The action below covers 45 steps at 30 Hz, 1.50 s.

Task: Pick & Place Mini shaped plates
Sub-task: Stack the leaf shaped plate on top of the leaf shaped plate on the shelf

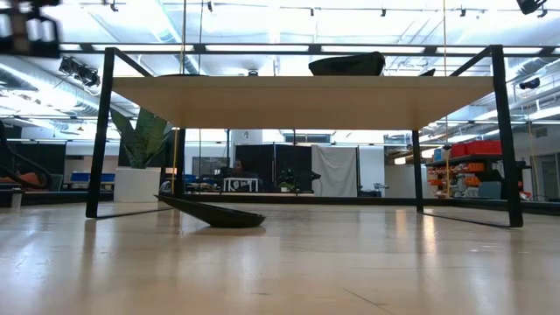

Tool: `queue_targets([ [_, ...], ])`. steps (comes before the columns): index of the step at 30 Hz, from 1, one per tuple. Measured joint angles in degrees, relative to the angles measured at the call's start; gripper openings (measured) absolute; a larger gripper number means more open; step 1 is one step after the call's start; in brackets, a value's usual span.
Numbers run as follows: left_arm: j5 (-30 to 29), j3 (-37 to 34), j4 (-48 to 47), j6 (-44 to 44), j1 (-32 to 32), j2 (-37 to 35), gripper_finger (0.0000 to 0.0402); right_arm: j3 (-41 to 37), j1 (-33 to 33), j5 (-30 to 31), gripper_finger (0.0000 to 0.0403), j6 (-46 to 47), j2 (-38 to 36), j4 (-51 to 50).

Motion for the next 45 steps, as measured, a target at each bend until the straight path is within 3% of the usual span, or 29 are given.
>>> queue_targets([
  [21,5.1,24.7,-29.9,30.2,23.1,-2.3,0.0000,0.0,0.0,0.0,0.0023,0.0,0.0,0.0],
  [34,10.9,25.9,-34.4,45.6,38.6,-2.1,0.0000,0.0,0.0,0.0,0.0023,0.0,0.0,0.0],
  [45,12.4,25.9,-34.5,67.2,49.2,-2.1,0.0000,0.0,0.0,0.0,0.0023,0.0,0.0,0.0],
])
